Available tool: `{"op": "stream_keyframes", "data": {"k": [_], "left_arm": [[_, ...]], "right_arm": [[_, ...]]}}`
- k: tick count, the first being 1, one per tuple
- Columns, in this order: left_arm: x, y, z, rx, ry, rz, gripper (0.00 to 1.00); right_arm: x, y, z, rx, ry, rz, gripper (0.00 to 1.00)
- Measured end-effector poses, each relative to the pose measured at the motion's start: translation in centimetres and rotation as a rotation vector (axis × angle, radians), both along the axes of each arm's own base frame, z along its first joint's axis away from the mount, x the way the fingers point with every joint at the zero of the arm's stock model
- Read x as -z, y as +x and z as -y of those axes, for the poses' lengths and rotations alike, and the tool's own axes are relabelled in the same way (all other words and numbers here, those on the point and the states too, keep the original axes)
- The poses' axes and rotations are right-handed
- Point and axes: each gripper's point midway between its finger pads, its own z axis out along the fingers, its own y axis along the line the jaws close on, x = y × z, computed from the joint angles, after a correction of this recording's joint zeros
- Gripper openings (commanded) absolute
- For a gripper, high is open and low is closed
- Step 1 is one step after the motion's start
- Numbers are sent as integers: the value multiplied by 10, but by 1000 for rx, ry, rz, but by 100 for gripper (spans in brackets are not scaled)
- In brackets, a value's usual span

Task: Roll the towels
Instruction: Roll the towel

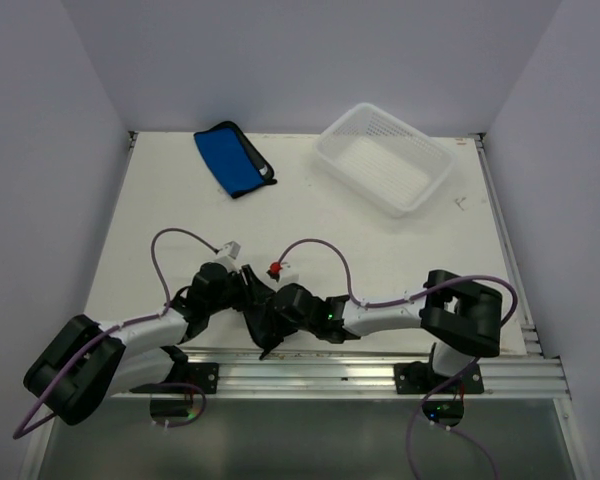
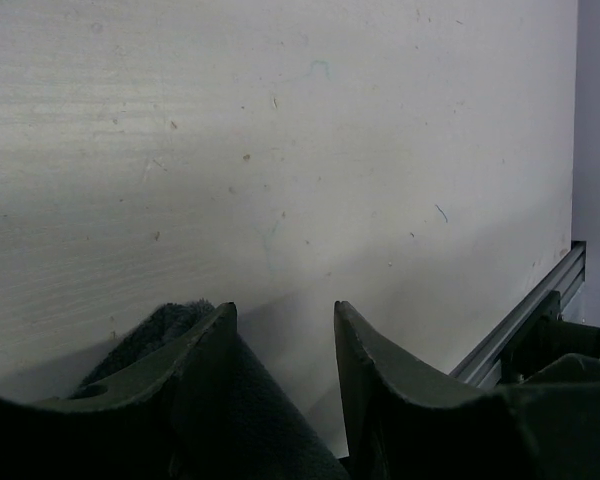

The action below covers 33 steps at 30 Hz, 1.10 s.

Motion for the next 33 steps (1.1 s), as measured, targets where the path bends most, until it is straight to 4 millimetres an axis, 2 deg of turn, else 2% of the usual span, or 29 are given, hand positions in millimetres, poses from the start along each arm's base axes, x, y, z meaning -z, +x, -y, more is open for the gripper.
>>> {"op": "stream_keyframes", "data": {"k": [3,8,12,16,22,23,25,28,30,33], "left_arm": [[0,0,0,1,2,-4,50],[-5,3,2,2,22,-24,52],[-13,15,1,-20,56,-12,52],[-23,27,-1,-40,94,15,53],[-29,40,-14,-89,139,28,54],[-29,42,-18,-98,144,30,54],[-30,44,-22,-110,147,29,54],[-30,43,-22,-106,141,24,53],[-29,40,-20,-93,130,19,53],[-19,31,-21,-74,126,-1,53]], "right_arm": [[0,0,2,-3,-53,42,9],[-4,-2,4,-22,-168,139,9],[-9,-6,6,-53,-266,217,9],[-10,-7,16,-73,-374,293,9],[-1,1,35,-82,-531,381,18],[1,2,36,-85,-549,389,21],[2,2,36,-88,-567,400,21],[0,1,35,-101,-590,417,21],[1,1,33,-108,-614,432,29],[4,0,31,-119,-648,453,34]]}}
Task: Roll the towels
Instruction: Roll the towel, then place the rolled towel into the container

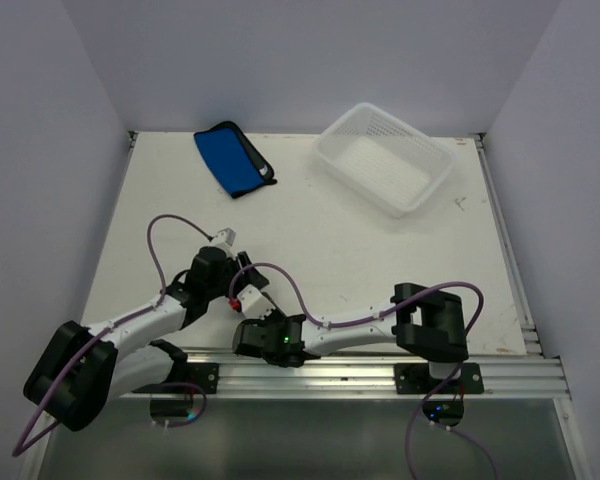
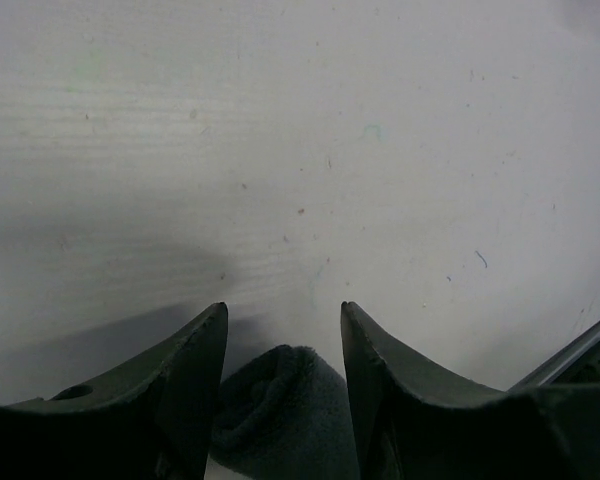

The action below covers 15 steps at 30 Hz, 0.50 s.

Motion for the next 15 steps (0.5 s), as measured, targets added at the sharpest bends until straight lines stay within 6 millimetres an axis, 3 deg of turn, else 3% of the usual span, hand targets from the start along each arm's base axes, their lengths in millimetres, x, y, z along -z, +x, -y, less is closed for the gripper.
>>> {"op": "stream_keyframes", "data": {"k": [4,11,15], "left_arm": [[13,-16,-4,18,3,-36,53],[-7,-20,-3,24,-51,30,54],[5,-27,-2,33,-62,-10,53]], "right_arm": [[1,-2,-2,-8,-13,5,38],[3,-4,-3,-13,-4,-7,43],[5,-7,-5,-21,5,-25,46]]}}
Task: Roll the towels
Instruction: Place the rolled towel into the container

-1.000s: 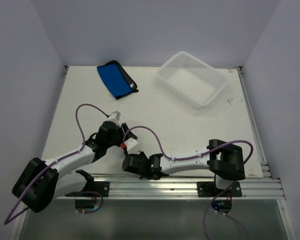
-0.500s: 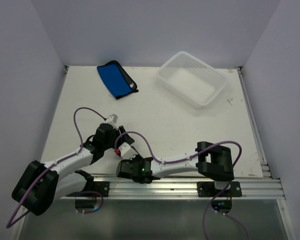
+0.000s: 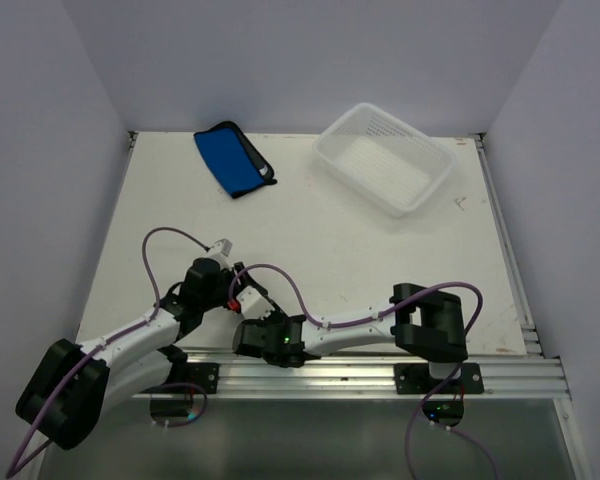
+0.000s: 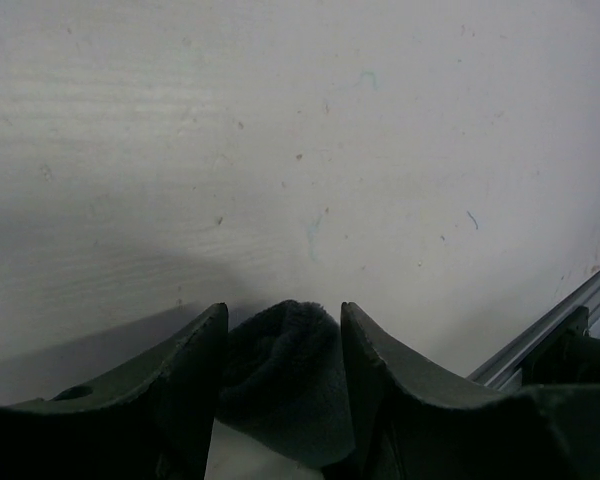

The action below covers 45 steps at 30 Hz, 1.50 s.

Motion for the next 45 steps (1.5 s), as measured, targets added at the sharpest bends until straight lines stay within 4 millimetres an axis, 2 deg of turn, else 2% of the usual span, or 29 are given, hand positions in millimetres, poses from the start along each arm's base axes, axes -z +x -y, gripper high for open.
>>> {"op": "stream_keyframes", "data": {"k": [4,10,15,20,23,24,28,36,45], "left_arm": [[17,-11,-3,5,11,-55,53],[15,-9,-1,7,1,-39,53],[14,-8,-1,6,1,-38,53],[11,-6,-4,-7,17,-31,54],[1,3,-7,-29,29,-12,54],[-5,8,-8,-35,31,2,54],[-26,27,-13,-73,57,53,54],[-47,50,-27,-131,94,101,55],[-77,76,-36,-154,129,170,55]], "right_arm": [[2,-1,-1,2,12,-9,49],[5,-3,-2,3,23,-29,48],[12,2,-2,23,58,-73,43],[13,7,-3,46,96,-120,43],[13,10,-5,52,101,-125,41],[14,10,-5,53,100,-125,34],[13,14,-7,69,112,-129,17],[12,23,-9,94,128,-137,0],[11,43,-5,142,148,-146,0]]}}
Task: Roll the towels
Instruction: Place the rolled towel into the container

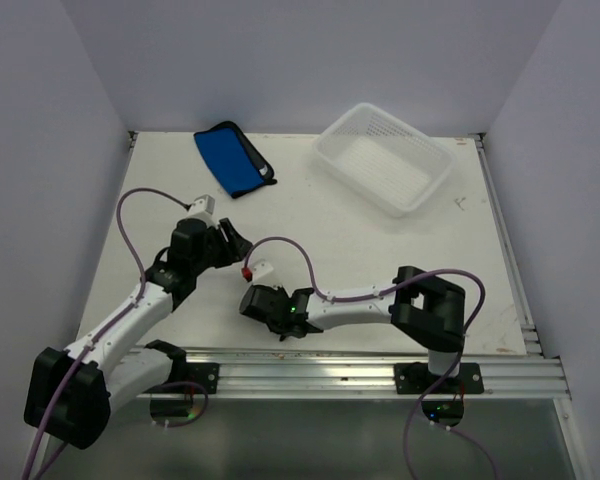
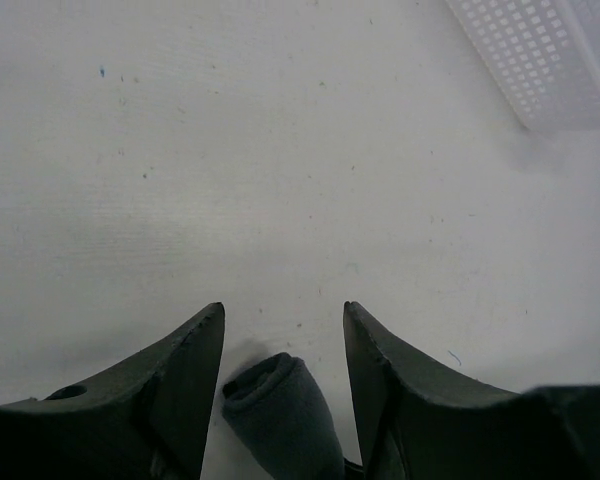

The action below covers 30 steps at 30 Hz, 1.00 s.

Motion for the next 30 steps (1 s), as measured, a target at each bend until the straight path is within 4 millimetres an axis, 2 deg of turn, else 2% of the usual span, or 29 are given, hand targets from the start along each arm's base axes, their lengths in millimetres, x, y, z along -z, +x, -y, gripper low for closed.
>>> {"op": "stream_keyframes", "data": {"k": [4,8,12,21,24,30], "left_arm": [[-9,8,-1,-1,13,12,55],[-18,15,2,5,17,27,56],[-28,21,3,11,23,44,56],[-66,40,11,42,36,105,57],[-64,41,12,51,45,99,57],[-57,34,17,89,38,61,57]], "right_arm": [[-3,8,6,4,-25,15,0],[-7,21,20,15,-60,17,0],[-19,45,41,61,-79,17,0],[-61,106,79,181,-13,38,0],[-70,122,88,211,7,42,0],[-73,134,101,220,-3,31,0]]}}
